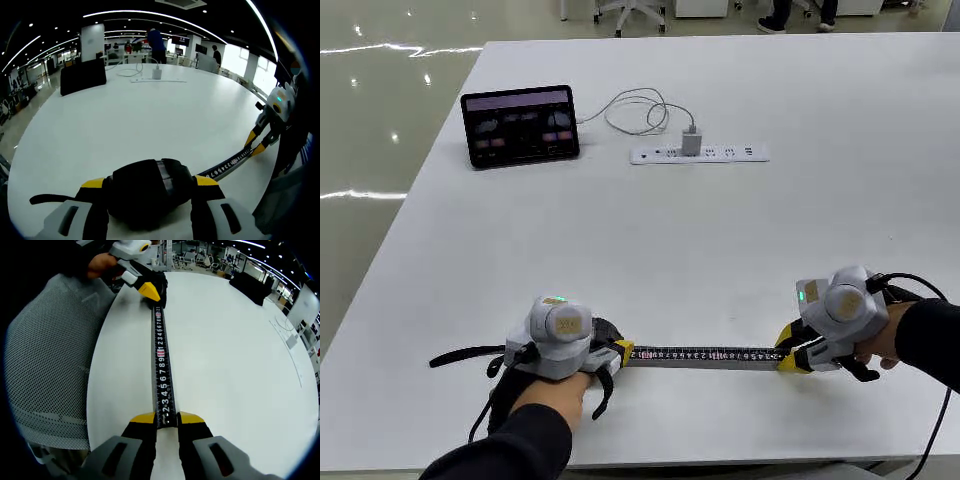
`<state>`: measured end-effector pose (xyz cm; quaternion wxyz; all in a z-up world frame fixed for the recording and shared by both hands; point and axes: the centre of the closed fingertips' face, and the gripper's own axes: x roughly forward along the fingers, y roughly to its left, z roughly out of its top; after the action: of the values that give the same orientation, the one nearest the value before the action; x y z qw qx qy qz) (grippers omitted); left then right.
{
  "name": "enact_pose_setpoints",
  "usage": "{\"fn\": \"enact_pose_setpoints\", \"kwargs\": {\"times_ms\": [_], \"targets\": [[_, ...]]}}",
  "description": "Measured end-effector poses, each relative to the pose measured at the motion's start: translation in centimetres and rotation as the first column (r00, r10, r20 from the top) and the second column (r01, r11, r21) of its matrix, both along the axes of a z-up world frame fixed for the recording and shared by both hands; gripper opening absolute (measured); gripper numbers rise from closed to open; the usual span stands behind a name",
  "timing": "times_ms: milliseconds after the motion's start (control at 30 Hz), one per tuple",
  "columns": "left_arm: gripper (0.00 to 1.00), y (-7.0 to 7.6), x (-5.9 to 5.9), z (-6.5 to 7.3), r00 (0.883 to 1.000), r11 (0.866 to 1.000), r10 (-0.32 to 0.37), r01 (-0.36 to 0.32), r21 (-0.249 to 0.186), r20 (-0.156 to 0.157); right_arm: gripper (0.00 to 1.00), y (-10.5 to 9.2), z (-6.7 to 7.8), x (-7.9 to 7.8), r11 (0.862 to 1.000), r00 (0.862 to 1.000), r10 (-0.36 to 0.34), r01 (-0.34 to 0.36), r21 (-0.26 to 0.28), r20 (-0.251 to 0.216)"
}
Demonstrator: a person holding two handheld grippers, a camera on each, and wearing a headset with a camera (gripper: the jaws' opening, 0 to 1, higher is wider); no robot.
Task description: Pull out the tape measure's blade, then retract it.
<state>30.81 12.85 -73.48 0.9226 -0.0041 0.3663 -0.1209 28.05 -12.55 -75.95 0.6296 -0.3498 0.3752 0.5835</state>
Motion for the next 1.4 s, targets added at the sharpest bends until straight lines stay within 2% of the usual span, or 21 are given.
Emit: {"fn": "enact_pose_setpoints", "kwargs": {"times_ms": [100, 133, 200, 400, 667, 933, 1400], "targets": [[0.64, -0.03, -0.14, 0.08, 1.0, 1.0, 0.02, -0.019, -0.017, 0.005, 0.11, 0.17, -0.02, -0.04, 1.0, 1.0, -0.003, 0.003, 0.008, 0.001], [0.65, 0.02, -0.13, 0.0, 0.999, 0.999, 0.04, -0.041, -0.031, -0.014, 0.11, 0.16, -0.01, -0.04, 1.0, 1.0, -0.002, 0.002, 0.007, 0.001], [0.65, 0.0, -0.03, 0.06, 0.999, 0.998, 0.049, -0.05, -0.038, -0.013, 0.11, 0.15, -0.01, -0.04, 1.0, 1.0, -0.002, 0.002, 0.007, 0.0], [0.65, 0.06, -0.04, -0.02, 0.998, 0.998, 0.061, -0.061, -0.033, -0.013, 0.12, 0.15, -0.02, -0.06, 1.0, 1.0, -0.003, 0.003, 0.006, 0.0], [0.62, 0.12, -0.11, -0.02, 0.999, 0.999, 0.037, -0.037, 0.007, -0.012, 0.12, 0.15, 0.0, -0.08, 1.0, 1.0, -0.001, 0.001, 0.007, 0.001], [0.62, 0.22, -0.15, -0.06, 0.999, 0.999, 0.038, -0.038, 0.004, -0.018, 0.12, 0.57, 0.0, 0.08, 0.999, 1.0, -0.028, 0.027, 0.03, 0.012], [0.62, 0.13, -0.29, -0.03, 0.999, 0.999, 0.04, -0.04, -0.002, -0.019, 0.12, 1.05, -0.06, 0.23, 0.999, 1.0, -0.013, 0.012, 0.033, 0.018]]}}
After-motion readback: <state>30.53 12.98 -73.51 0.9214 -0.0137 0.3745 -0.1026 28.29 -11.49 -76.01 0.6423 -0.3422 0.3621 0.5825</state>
